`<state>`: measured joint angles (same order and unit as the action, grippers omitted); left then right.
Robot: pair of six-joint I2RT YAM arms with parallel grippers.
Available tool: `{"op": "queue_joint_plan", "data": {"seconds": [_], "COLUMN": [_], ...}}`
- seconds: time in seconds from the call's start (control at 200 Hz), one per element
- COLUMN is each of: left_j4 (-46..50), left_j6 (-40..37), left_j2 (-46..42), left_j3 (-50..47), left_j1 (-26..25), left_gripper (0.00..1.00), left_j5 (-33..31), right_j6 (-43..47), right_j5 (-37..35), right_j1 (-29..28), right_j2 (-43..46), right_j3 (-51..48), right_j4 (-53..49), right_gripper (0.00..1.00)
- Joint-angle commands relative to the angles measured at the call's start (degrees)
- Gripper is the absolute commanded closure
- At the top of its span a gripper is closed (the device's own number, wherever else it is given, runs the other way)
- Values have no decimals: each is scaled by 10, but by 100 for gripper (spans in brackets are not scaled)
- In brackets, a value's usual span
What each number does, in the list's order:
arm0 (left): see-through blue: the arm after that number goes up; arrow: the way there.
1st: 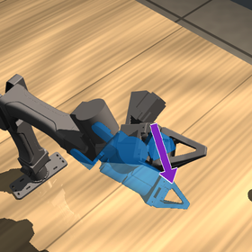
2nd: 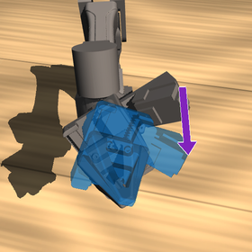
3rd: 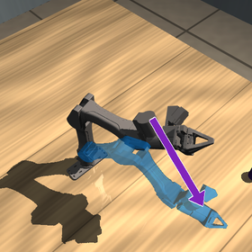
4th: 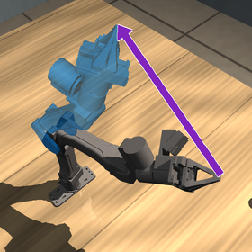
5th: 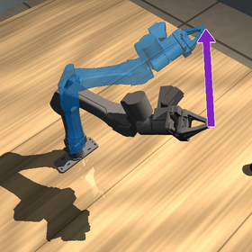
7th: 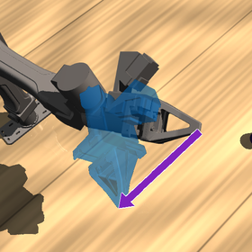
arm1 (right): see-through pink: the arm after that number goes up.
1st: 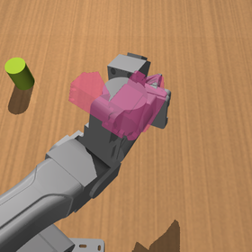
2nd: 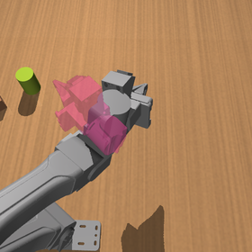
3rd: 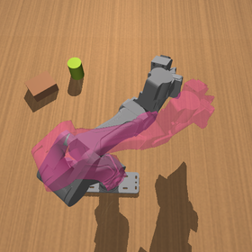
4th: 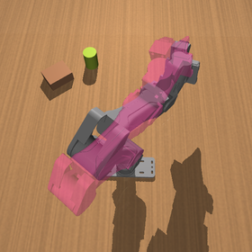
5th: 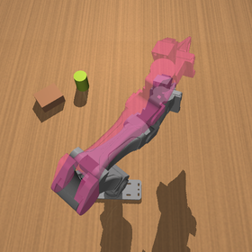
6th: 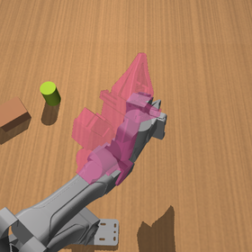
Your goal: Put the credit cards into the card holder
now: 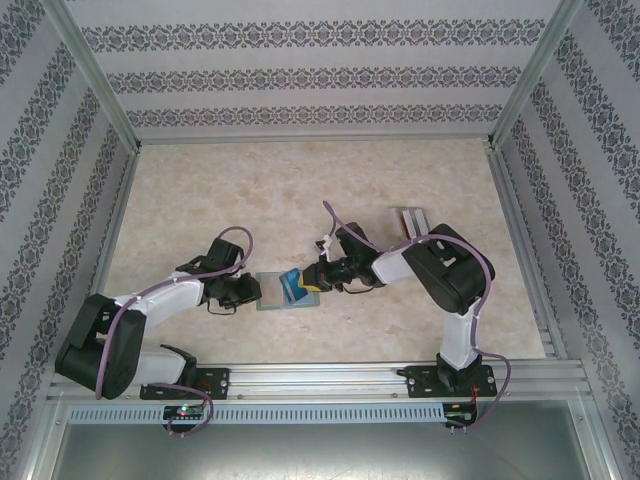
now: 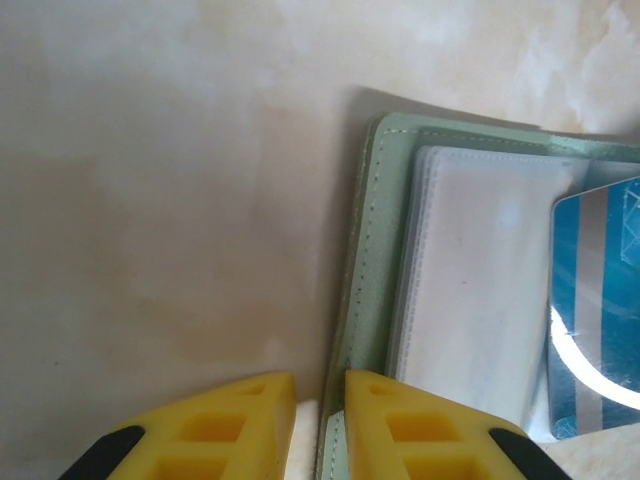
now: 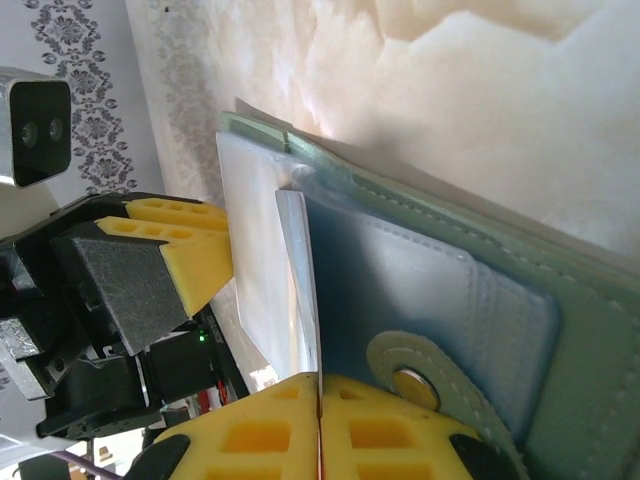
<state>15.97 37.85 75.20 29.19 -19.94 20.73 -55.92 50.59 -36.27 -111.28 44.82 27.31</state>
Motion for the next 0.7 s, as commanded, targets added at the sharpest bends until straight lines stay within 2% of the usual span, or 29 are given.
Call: {"op": "queue_joint_plan", "data": {"seconds": [0.0,0.21,0.55,0.694], "left_j4": [-33,-23,-24,-28], "left_j6": [12,14,12,16], "left_j2": [7,1,15,6], "left_j3": [-26,-27,-25,-27], "left_j1": [-15,-15,-14,-14], "left_gripper": [78,78,78,78], "left_j5": [-15,-21,-13,-12], "right_j6": [-12,-1,-21,-15], "right_j5": [-16,-29,-29,-43], "right_j1": [-11,-4,-15,-14], "right_j2": [-13,17,-4,28], "right_j3": [-9,-31,-27,-35], "right_j4": [-18,-34,-11,-23], "right_gripper": [90,90,92,91]}}
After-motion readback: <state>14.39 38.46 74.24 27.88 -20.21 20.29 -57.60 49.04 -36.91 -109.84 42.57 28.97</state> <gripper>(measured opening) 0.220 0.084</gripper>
